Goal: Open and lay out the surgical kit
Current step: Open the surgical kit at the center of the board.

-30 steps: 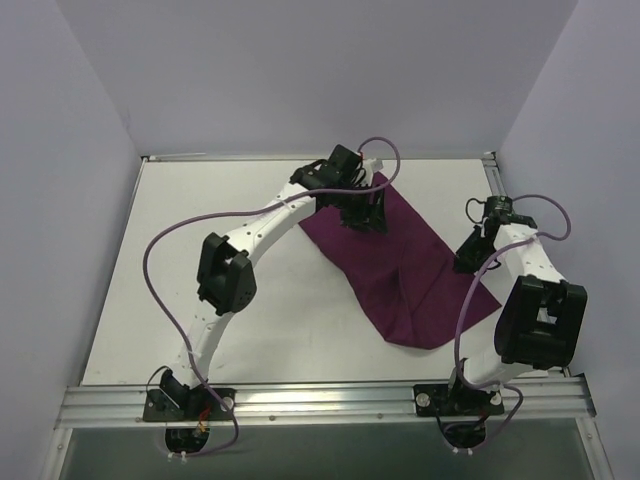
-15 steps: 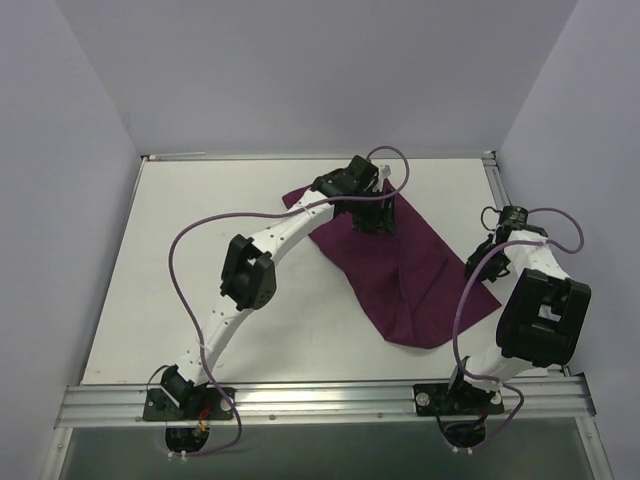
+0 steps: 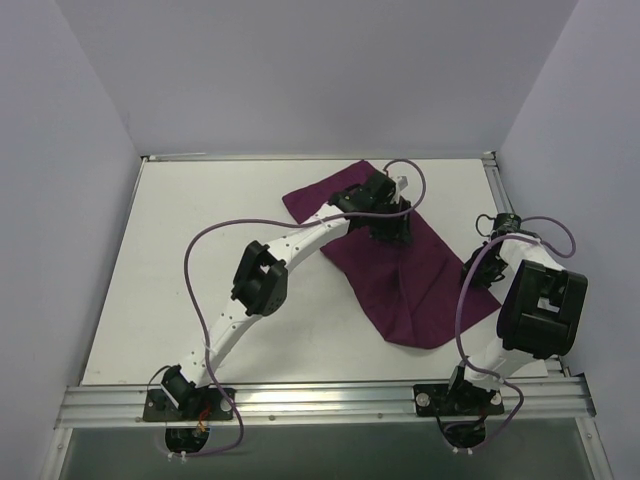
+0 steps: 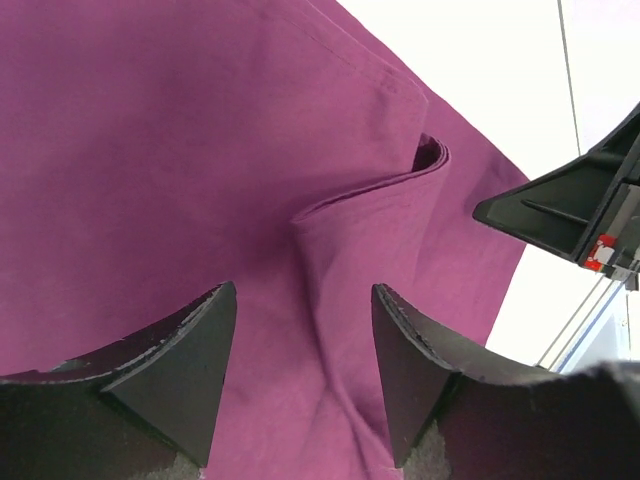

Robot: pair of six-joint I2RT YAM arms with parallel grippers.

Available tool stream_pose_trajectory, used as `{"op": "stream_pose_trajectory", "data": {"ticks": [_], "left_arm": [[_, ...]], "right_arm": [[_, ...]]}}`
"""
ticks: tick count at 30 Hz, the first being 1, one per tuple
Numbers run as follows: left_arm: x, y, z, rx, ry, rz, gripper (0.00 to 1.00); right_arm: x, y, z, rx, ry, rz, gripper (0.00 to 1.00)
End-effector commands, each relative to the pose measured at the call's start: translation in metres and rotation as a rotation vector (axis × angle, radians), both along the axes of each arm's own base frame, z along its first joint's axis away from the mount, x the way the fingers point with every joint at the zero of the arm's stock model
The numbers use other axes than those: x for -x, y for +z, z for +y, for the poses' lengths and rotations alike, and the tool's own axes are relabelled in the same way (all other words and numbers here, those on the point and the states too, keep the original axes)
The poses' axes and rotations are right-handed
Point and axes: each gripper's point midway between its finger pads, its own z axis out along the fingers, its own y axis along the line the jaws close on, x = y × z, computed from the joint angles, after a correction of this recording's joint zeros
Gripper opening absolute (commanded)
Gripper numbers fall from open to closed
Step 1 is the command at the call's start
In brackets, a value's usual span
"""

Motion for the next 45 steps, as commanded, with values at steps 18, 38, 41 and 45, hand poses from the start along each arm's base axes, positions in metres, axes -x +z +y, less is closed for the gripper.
{"op": "stream_pose_trajectory", "data": {"ticks": [18, 38, 41, 45], "left_arm": [[-0.007, 0.049, -0.027, 0.137, 0.011, -0.09, 0.02], [0.047, 0.2, 0.164, -0.002, 0.343, -0.255, 0.02], [0.092, 0.177, 0.215, 0.027, 0.457, -0.139, 0.02], [0.155, 0.103, 0.279, 0.04, 0.664, 0.12, 0.02]], "right_arm": [[0.014, -0.011, -0.01, 0.05, -0.009, 0.066, 0.0], [0.035, -0.051, -0.028, 0.138, -0.015, 0.224, 0.0], [0.036, -0.053, -0.029, 0.137, -0.002, 0.247, 0.0], [0.034, -0.054, -0.027, 0.13, 0.003, 0.243, 0.0]]}}
